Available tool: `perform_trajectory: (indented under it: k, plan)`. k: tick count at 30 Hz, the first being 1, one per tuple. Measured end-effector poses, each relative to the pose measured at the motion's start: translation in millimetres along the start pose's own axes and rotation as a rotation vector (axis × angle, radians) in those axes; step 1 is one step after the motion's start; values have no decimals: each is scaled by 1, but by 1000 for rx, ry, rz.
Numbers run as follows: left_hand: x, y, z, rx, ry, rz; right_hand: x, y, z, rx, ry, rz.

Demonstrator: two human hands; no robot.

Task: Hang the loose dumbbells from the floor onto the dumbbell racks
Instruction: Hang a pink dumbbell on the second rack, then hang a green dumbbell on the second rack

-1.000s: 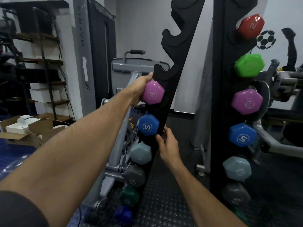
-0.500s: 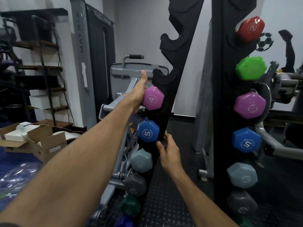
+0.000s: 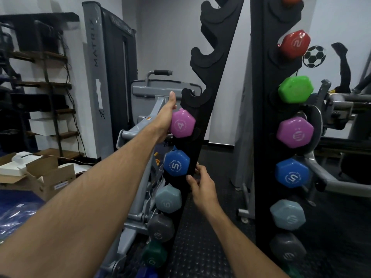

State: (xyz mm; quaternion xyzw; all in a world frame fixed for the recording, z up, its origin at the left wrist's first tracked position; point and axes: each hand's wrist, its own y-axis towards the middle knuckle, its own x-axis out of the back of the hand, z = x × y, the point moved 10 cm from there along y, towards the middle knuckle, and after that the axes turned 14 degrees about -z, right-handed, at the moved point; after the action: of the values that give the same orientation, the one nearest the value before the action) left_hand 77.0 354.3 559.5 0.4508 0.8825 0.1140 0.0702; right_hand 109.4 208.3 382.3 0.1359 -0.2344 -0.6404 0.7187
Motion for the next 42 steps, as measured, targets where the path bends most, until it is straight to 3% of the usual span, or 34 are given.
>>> perform_trajectory:
  k: [7, 14, 23, 25, 27, 29, 32, 36, 42]
  plan:
    - [5, -9, 1, 11, -43, -35, 4, 0, 7, 27, -55, 24]
    - [44, -75, 20, -308, -74, -427, 11, -29, -21, -21, -102, 86]
    - [96, -191, 201, -369, 80, -913, 7, -105, -134, -194, -232, 225]
    - [110, -224, 259, -294, 151, -1075, 9, -127, -172, -256, -270, 251]
    - [113, -254, 327, -144, 201, -1131, 12, -152, -221, -334, -323, 266]
    - [100, -278, 392, 33, 283, -1057, 22, -178, -272, -438, -379, 242]
    - [66, -303, 477, 302, 445, -777, 46, -212, -337, -572, -452, 154]
    - [11, -304, 577, 471, 488, -444, 81, -247, -416, -690, -609, 90]
    - [-70, -302, 681, 614, 579, -126, 115, -278, -486, -741, -659, -20]
